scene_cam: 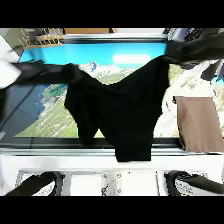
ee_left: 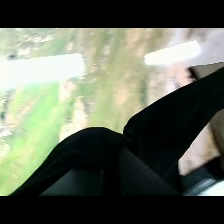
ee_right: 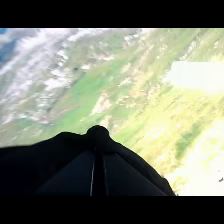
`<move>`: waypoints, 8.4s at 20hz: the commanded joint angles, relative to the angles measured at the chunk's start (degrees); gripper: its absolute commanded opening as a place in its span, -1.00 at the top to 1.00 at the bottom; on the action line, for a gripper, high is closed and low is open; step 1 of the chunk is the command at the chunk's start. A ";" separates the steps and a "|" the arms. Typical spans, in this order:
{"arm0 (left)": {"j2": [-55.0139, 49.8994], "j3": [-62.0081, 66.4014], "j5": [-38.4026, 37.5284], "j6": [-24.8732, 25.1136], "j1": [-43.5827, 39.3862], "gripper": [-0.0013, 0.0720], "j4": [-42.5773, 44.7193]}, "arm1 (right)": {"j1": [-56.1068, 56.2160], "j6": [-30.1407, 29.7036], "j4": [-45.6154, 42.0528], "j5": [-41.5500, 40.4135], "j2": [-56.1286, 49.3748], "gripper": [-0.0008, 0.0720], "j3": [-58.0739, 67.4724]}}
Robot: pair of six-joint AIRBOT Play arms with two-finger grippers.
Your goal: Fold the clothes and pants, and hang the long-sleeved shirts on hangers.
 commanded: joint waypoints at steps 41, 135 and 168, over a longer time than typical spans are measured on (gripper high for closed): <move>5.60 -41.99 12.11 3.67 10.51 -0.88 1.09 | -5.57 -15.47 30.21 -33.27 0.33 -0.80 -65.09; -22.25 -1.46 22.71 -4.79 20.15 0.93 -7.78 | -11.98 -6.78 16.61 -21.99 -17.70 0.93 -11.19; -19.37 -13.49 17.38 -7.15 21.07 -0.68 -0.22 | -4.17 -3.74 3.58 -16.63 -12.68 -0.47 -27.74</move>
